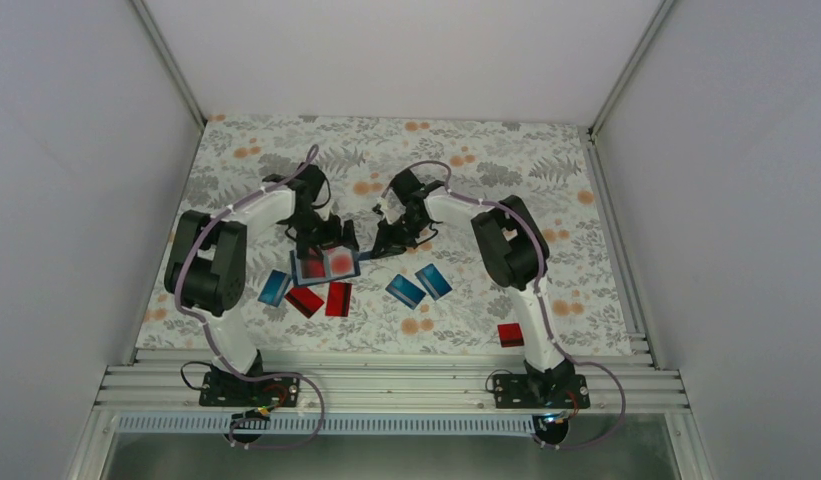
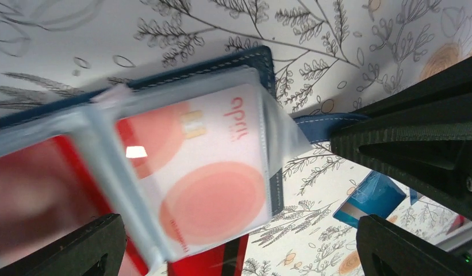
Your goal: Put the credit cards into the card holder
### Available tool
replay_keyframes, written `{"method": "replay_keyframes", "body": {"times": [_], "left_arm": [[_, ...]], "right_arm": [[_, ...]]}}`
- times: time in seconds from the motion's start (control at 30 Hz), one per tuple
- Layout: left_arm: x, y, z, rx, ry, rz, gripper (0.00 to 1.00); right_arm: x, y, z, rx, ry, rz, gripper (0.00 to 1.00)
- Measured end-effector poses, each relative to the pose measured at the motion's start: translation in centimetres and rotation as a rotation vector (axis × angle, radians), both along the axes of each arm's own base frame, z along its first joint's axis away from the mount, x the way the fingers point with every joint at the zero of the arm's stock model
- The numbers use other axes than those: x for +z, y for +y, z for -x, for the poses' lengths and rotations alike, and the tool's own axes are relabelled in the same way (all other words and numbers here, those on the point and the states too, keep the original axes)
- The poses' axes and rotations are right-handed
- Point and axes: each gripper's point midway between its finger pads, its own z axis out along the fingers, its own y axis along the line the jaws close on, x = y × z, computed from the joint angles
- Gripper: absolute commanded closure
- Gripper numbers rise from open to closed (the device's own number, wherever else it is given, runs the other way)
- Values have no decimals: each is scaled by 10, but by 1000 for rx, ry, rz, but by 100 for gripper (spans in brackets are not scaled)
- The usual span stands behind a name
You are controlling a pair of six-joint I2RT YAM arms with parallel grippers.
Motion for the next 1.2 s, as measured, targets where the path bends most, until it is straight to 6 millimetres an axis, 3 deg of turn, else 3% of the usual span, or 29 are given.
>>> {"method": "replay_keyframes", "body": {"times": [0.13, 0.3, 0.37, 0.5, 0.67, 1.2], "left_arm": [[16, 11, -6, 13, -46, -31, 0], [40, 44, -9, 96, -130, -54, 0], [35, 59, 1, 136, -119, -67, 0], [3, 78, 31, 193, -23, -88, 0], [-19, 76, 57, 228, 63, -60, 0], [-14, 61, 38, 289, -15, 63, 0]], "right_arm": [[0, -8, -1, -12, 7, 3, 96], [0, -10, -1, -6, 2, 0, 96], [0, -10, -1, -4, 0, -1, 96], [-1, -10, -1, 5, -6, -3, 96], [-1, -11, 0, 17, -13, -4, 96], [-1, -16, 4, 43, -9, 11, 96]]}}
